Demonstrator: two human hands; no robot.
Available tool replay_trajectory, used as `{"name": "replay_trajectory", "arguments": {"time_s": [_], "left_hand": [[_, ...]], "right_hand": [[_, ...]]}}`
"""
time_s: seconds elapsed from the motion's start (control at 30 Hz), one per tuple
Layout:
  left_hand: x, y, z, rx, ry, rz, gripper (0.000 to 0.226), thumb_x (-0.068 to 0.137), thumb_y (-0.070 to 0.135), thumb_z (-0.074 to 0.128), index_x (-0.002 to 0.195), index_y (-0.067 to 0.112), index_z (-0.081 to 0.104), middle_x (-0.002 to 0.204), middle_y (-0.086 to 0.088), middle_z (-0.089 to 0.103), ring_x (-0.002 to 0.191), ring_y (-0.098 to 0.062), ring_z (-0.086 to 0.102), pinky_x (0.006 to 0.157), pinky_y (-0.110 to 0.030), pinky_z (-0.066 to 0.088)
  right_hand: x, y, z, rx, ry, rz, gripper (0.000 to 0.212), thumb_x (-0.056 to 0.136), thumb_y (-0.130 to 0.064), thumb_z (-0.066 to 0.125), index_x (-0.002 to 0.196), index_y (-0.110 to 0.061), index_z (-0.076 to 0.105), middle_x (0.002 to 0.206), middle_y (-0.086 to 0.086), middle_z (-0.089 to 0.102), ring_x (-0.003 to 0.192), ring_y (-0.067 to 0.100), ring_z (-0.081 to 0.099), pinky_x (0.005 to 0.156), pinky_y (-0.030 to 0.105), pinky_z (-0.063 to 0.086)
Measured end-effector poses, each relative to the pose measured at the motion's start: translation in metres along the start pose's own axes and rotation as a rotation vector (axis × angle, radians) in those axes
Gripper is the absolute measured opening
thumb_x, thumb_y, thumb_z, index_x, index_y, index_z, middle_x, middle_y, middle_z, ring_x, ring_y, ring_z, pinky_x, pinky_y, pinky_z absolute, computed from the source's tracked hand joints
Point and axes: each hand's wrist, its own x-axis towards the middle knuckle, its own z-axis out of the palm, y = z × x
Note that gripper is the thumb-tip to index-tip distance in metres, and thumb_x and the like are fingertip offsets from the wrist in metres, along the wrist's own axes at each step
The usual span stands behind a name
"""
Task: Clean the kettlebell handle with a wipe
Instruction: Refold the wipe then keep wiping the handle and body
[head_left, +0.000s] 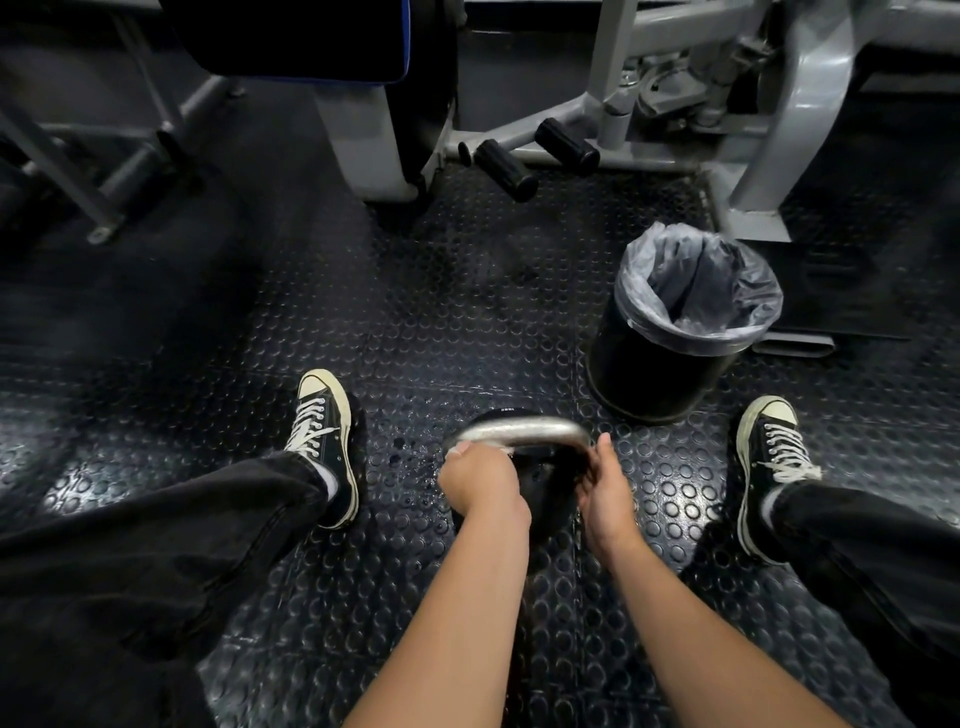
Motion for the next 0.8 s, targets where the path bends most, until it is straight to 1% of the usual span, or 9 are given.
{"name": "replay_trajectory", "arguments": {"time_s": [0.13, 0.2, 0.27, 0.33, 0.5, 0.6, 0.67, 0.73, 0.8], "left_hand": [[-0.004, -0.015, 0.0, 0.182, 0.02, 0.176, 0.039, 0.106, 0.019, 0.034, 0.138, 0.007, 0.055, 0.131, -0.012, 0.061, 0.107, -0.027, 0.059, 0.087, -0.033, 0.045], [-0.005, -0.021, -0.001, 0.229, 0.012, 0.194, 0.041, 0.107, 0.021, 0.034, 0.141, 0.011, 0.053, 0.132, -0.011, 0.061, 0.112, -0.03, 0.06, 0.09, -0.035, 0.047], [-0.003, -0.018, -0.002, 0.207, 0.017, 0.178, 0.04, 0.106, 0.016, 0.034, 0.14, 0.012, 0.054, 0.129, -0.008, 0.062, 0.104, -0.026, 0.06, 0.09, -0.035, 0.049], [0.0, -0.013, -0.002, 0.207, 0.023, 0.187, 0.04, 0.105, 0.011, 0.032, 0.136, 0.011, 0.057, 0.121, -0.006, 0.063, 0.094, -0.022, 0.058, 0.084, -0.033, 0.05], [-0.011, -0.026, 0.0, 0.372, -0.007, 0.307, 0.039, 0.107, 0.021, 0.034, 0.14, 0.011, 0.053, 0.131, -0.01, 0.06, 0.113, -0.03, 0.057, 0.091, -0.039, 0.047], [0.002, -0.023, 0.002, 0.334, 0.025, 0.27, 0.034, 0.105, 0.017, 0.034, 0.122, 0.008, 0.062, 0.116, -0.012, 0.066, 0.098, -0.028, 0.06, 0.079, -0.037, 0.049], [0.007, -0.018, 0.003, 0.324, 0.043, 0.26, 0.034, 0.102, 0.014, 0.033, 0.115, 0.008, 0.063, 0.109, -0.011, 0.07, 0.096, -0.029, 0.064, 0.075, -0.036, 0.052], [0.003, -0.022, 0.003, 0.37, 0.028, 0.281, 0.034, 0.102, 0.016, 0.034, 0.118, 0.012, 0.064, 0.111, -0.011, 0.071, 0.095, -0.028, 0.064, 0.074, -0.035, 0.05], [-0.005, -0.026, 0.001, 0.353, 0.005, 0.288, 0.035, 0.105, 0.018, 0.035, 0.127, 0.013, 0.061, 0.12, -0.01, 0.066, 0.091, -0.025, 0.057, 0.074, -0.035, 0.045]], "right_hand": [[-0.001, -0.002, 0.0, -0.032, -0.007, -0.022, 0.08, 0.068, -0.091, 0.054, 0.112, -0.028, 0.075, 0.114, -0.004, 0.076, 0.116, 0.015, 0.065, 0.11, 0.04, 0.043], [-0.003, -0.003, 0.001, -0.027, -0.022, -0.033, 0.061, 0.085, -0.077, 0.049, 0.111, -0.027, 0.073, 0.112, -0.004, 0.076, 0.115, 0.014, 0.066, 0.105, 0.035, 0.046], [-0.001, -0.002, 0.001, -0.011, -0.028, -0.047, 0.054, 0.093, -0.069, 0.046, 0.111, -0.026, 0.073, 0.11, -0.004, 0.077, 0.113, 0.013, 0.067, 0.1, 0.033, 0.047], [0.0, -0.001, 0.001, -0.014, -0.023, -0.048, 0.053, 0.093, -0.07, 0.046, 0.109, -0.027, 0.073, 0.108, -0.005, 0.077, 0.111, 0.013, 0.067, 0.099, 0.032, 0.047], [0.003, -0.001, 0.001, 0.015, -0.03, -0.034, 0.045, 0.097, -0.064, 0.044, 0.105, -0.029, 0.072, 0.105, -0.01, 0.077, 0.108, 0.007, 0.066, 0.094, 0.027, 0.046], [0.005, -0.001, 0.001, 0.046, -0.037, -0.034, 0.044, 0.1, -0.059, 0.044, 0.105, -0.025, 0.071, 0.101, -0.01, 0.078, 0.103, 0.005, 0.068, 0.094, 0.026, 0.047], [0.006, 0.0, 0.0, 0.025, -0.032, -0.039, 0.048, 0.097, -0.063, 0.047, 0.107, -0.023, 0.072, 0.104, -0.007, 0.078, 0.103, 0.006, 0.07, 0.093, 0.027, 0.048], [0.007, 0.001, -0.001, 0.013, -0.018, -0.039, 0.053, 0.091, -0.069, 0.051, 0.11, -0.024, 0.072, 0.11, -0.005, 0.077, 0.106, 0.009, 0.069, 0.096, 0.029, 0.048], [0.008, 0.002, -0.002, 0.006, -0.029, -0.043, 0.05, 0.093, -0.067, 0.049, 0.108, -0.025, 0.072, 0.11, -0.006, 0.077, 0.107, 0.008, 0.069, 0.099, 0.03, 0.047]]}}
